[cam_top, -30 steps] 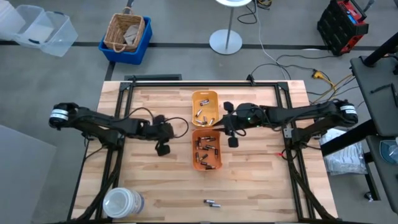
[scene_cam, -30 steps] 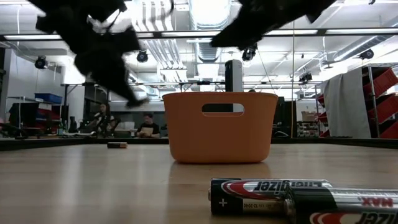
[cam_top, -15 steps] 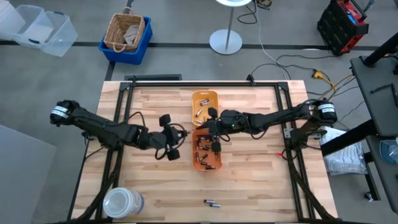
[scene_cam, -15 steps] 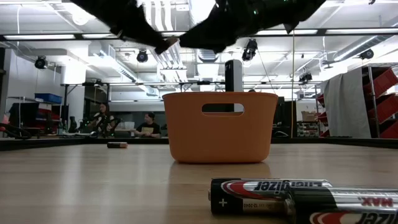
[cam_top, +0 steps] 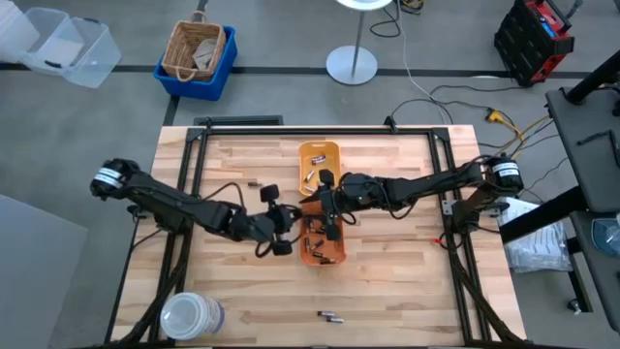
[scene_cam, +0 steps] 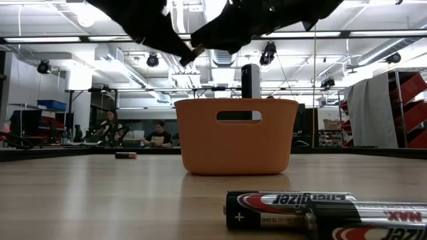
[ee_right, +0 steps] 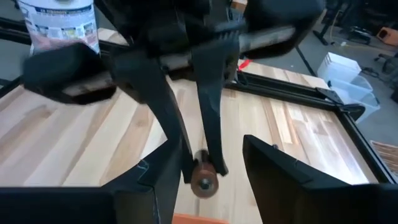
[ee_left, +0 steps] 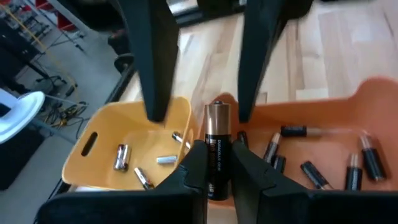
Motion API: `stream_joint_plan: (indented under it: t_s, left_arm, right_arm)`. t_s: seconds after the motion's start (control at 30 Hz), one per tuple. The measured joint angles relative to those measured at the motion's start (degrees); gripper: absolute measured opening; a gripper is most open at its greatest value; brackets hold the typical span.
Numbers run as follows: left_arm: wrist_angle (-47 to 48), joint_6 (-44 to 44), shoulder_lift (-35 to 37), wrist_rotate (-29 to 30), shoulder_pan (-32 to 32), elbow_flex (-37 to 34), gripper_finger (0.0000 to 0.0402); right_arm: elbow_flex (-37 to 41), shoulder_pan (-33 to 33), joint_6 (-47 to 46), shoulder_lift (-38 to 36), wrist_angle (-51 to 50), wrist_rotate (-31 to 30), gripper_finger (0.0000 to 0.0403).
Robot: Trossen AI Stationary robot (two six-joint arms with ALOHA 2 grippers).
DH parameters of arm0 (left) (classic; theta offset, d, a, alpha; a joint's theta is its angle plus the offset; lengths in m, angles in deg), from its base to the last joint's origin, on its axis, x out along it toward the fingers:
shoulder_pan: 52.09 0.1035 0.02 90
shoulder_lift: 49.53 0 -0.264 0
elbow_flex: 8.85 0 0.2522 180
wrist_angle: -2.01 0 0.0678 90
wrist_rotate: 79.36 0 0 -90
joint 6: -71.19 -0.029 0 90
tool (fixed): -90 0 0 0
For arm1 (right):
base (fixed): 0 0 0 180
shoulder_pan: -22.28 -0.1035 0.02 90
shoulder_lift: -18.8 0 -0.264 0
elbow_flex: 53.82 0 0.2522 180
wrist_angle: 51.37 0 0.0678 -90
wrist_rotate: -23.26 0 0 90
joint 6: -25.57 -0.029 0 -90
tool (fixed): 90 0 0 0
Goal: Sort batteries
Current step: Put the black battery into the orange bin
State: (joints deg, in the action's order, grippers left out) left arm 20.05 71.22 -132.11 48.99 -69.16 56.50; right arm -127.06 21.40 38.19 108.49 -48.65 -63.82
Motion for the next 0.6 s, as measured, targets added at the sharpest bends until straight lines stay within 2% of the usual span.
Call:
stream_joint_plan:
  t_s: [0.6]
  left_arm:
    - [0.3, -1.1, 0.0, 1.7, -0.4, 1.3, 0.0021]
  right_arm:
    - [0.1, 0.0, 0.7, 0.0, -2.5, 0.0, 0.0120]
